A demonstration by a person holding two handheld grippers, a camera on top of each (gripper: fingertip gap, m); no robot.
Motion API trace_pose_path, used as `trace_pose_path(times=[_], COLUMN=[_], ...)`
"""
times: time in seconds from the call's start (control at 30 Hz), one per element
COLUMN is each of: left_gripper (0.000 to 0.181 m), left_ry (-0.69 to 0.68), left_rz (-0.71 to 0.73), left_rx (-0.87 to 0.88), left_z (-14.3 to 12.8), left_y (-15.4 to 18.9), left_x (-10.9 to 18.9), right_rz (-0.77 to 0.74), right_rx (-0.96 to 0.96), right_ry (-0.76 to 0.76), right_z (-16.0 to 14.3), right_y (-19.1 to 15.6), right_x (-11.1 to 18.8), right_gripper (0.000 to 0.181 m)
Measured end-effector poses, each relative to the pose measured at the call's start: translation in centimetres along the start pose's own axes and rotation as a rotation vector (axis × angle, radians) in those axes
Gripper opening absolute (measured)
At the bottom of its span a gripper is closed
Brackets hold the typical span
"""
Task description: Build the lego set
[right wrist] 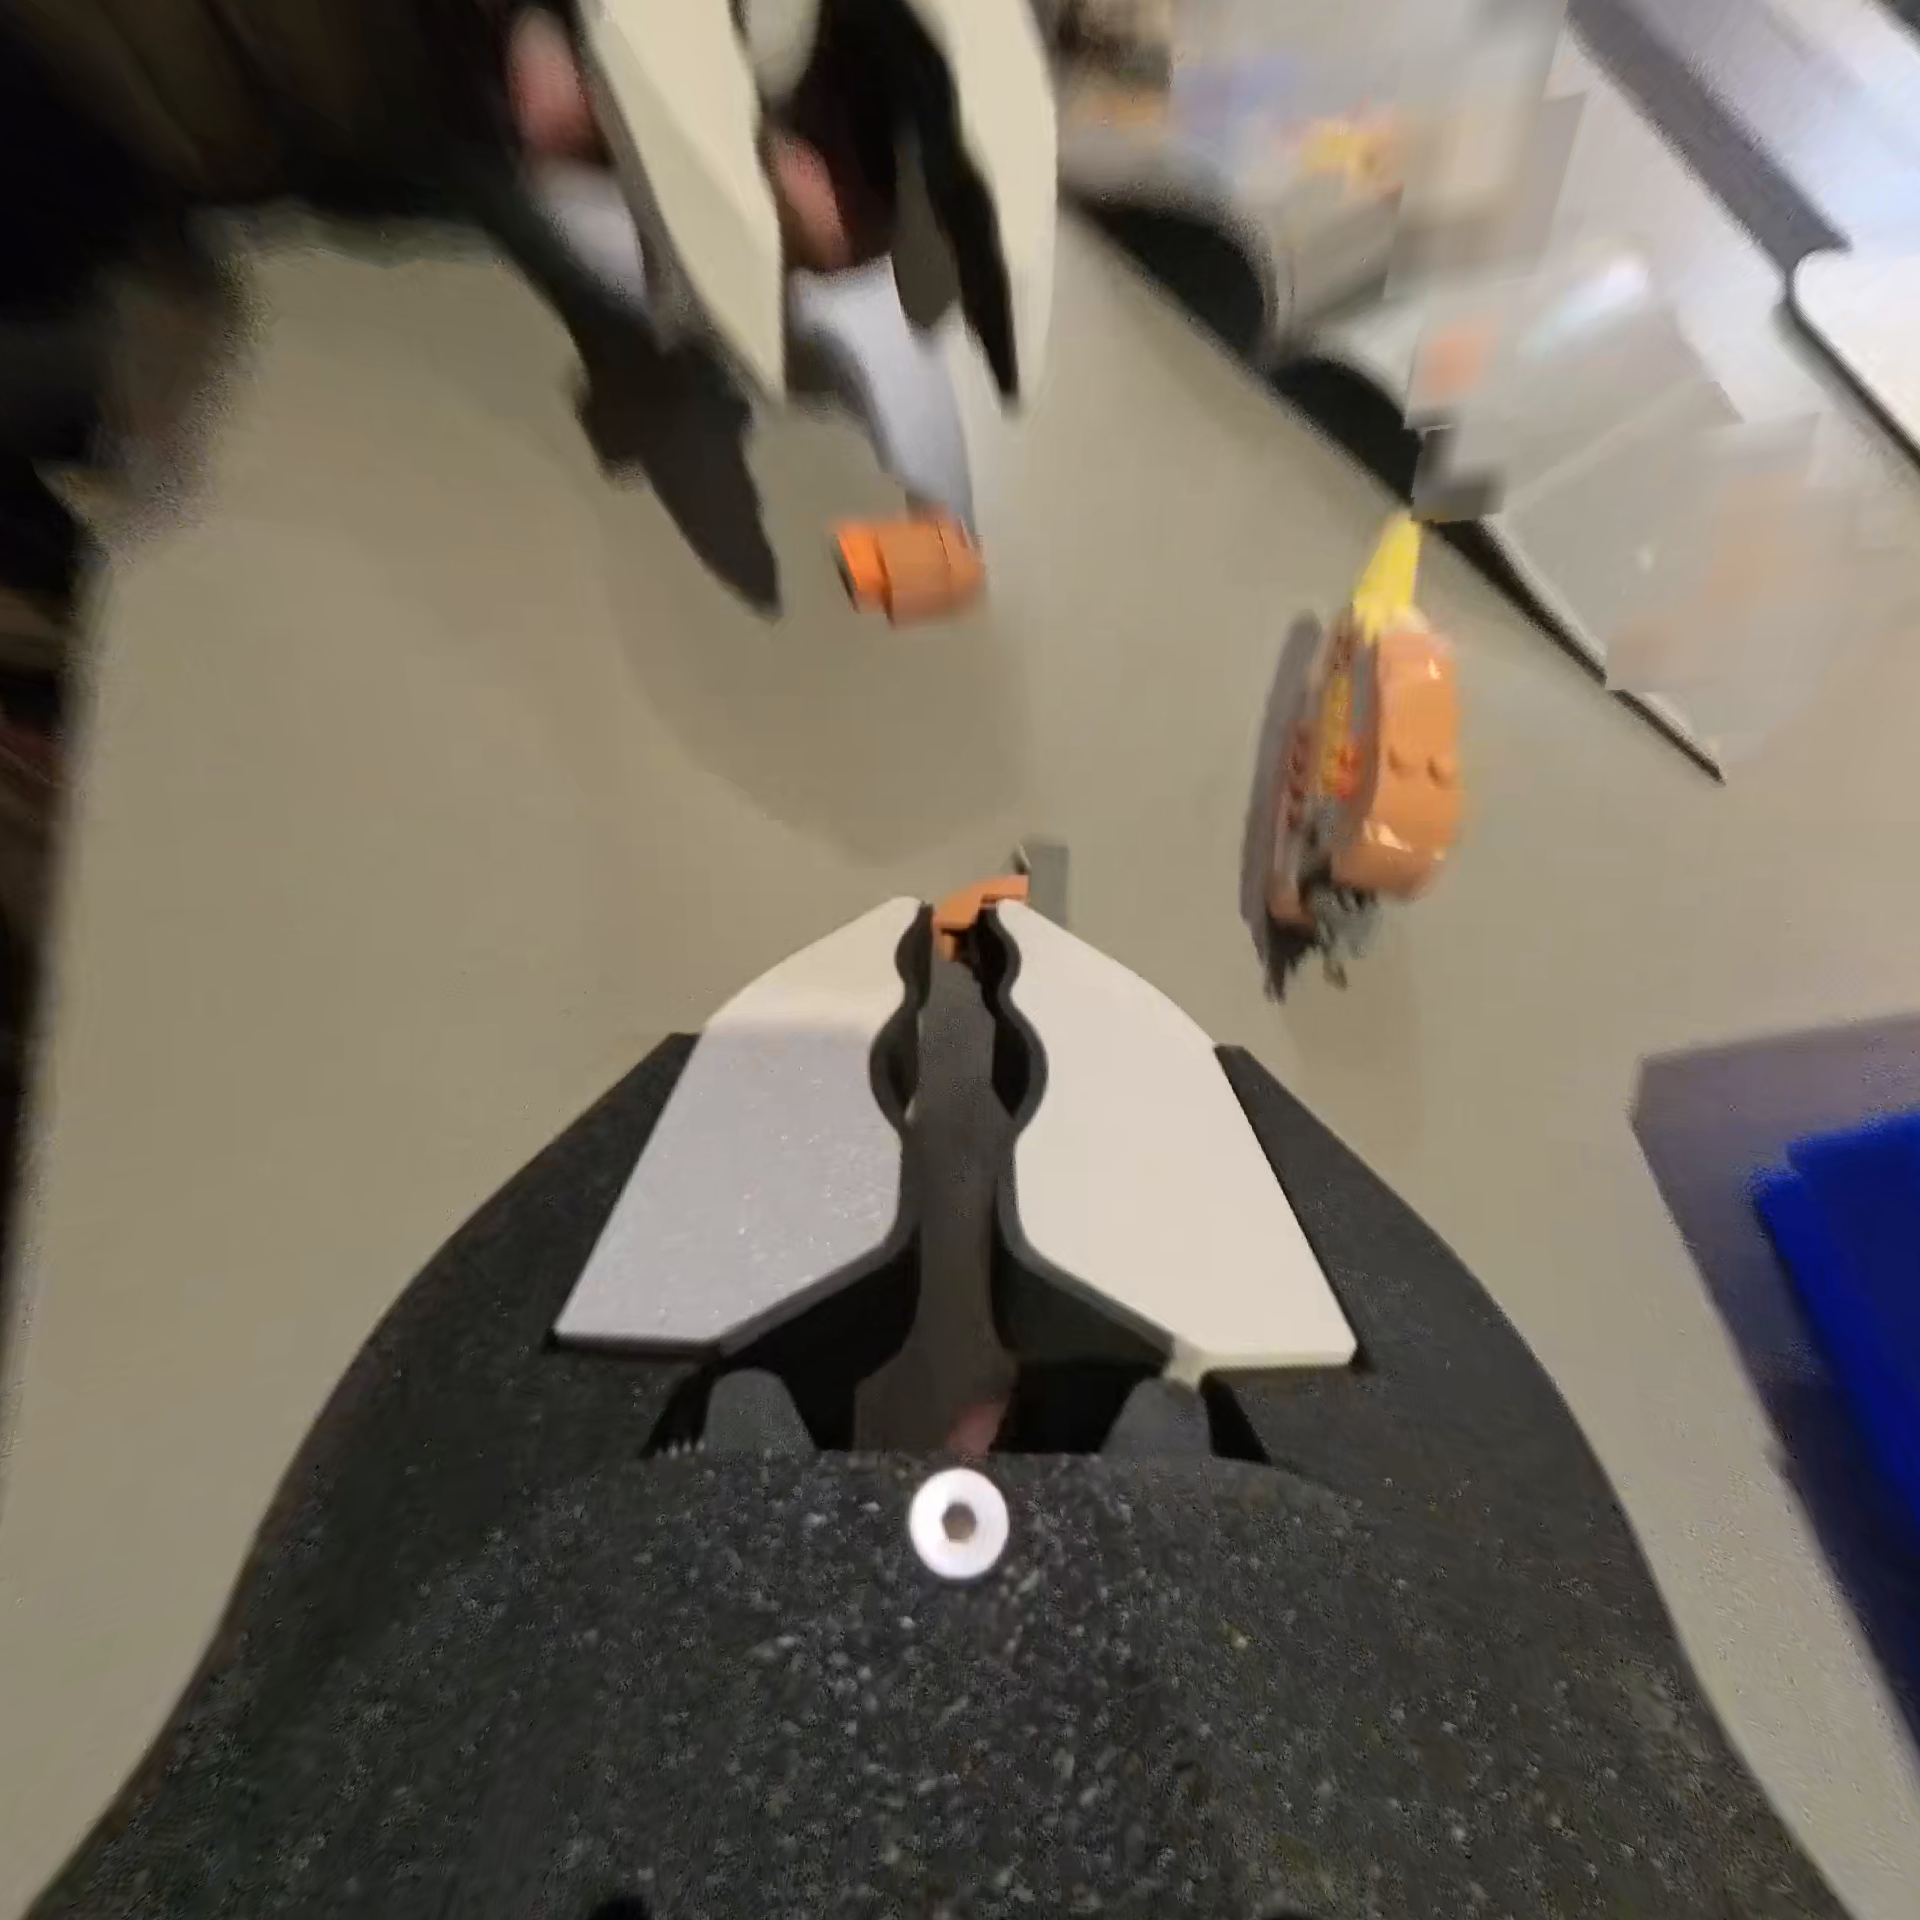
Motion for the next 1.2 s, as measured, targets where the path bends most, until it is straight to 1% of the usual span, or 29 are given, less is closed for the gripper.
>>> trace_pose_path(times=[0.07, 0.13, 0.23, 0.3, 0.4, 0.47, 0.53, 0.6, 0.7, 0.8, 0.9, 0.97, 1.03, 1.1, 1.2], left_gripper=[0.045, 0.041, 0.038, 0.037, 0.034, 0.027, 0.019, 0.011, 0.009, 0.007, 0.007, 0.007, 0.007, 0.006, 0.006], left_ry=[0.064, 0.125, 0.215, 0.271, 0.300, 0.306, 0.311, 0.305, 0.287, 0.245, 0.223, 0.209, 0.190, 0.165, 0.143], left_rz=[-0.041, -0.065, -0.103, -0.175, -0.284, -0.328, -0.336, -0.312, -0.305, -0.321, -0.347, -0.366, -0.380, -0.372, -0.337], left_rx=[-0.035, -0.090, -0.111, -0.048, 0.068, 0.097, 0.100, 0.103, 0.122, 0.148, 0.253, 0.332, 0.396, 0.466, 0.535], left_z=[0.9, 1.4, 2.2, 2.9, 3.3, 3.4, 3.4, 3.3, 3.1, 2.6, 2.6, 2.7, 2.6, 2.5, 2.3], left_y=[1.1, 2.0, 3.0, 3.7, 4.4, 4.7, 4.9, 4.6, 4.3, 4.3, 3.8, 3.4, 3.1, 2.5, 1.6], left_x=[0.2, 0.4, 0.6, 1.1, 1.5, 1.6, 1.5, 1.3, 1.0, 0.7, 0.5, 0.5, 0.5, 0.5, 0.4], right_rz=[0.145, 0.284, 0.496, 0.584, 0.643, 0.648, 0.649, 0.648, 0.641, 0.599, 0.515, 0.422, 0.283, 0.117, -0.093], right_rx=[-0.094, -0.195, -0.310, -0.375, -0.428, -0.443, -0.462, -0.480, -0.501, -0.501, -0.472, -0.414, -0.294, -0.116, 0.162], right_ry=[0.208, 0.354, 0.501, 0.558, 0.602, 0.609, 0.618, 0.629, 0.643, 0.639, 0.632, 0.615, 0.579, 0.524, 0.397], right_z=[3.1, 5.2, 7.3, 8.0, 8.6, 8.6, 8.6, 8.5, 8.4, 8.1, 7.9, 7.7, 7.6, 7.5, 7.4], right_y=[-1.3, -2.0, -3.3, -3.7, -3.8, -3.7, -3.4, -3.2, -2.8, -2.3, -1.5, -1.0, -0.3, 0.2, 0.4], right_x=[-0.1, -0.3, -1.0, -1.6, -2.0, -2.3, -2.4, -2.4, -2.4, -2.5, -2.4, -2.3, -2.0, -1.5, -1.3], right_gripper=[0.008, 0.008, 0.008, 0.008, 0.008, 0.008, 0.008, 0.008, 0.008, 0.010, 0.013, 0.017, 0.019, 0.021, 0.026])
Point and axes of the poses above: each gripper's, where its closed fingertips meet, x back along the fingers, z out of its top, y = z × x across the jaws, the point moved 2 cm from there along x, back along the fingers, and after that the axes turned 13 degrees about z, right-handed, at the moved point
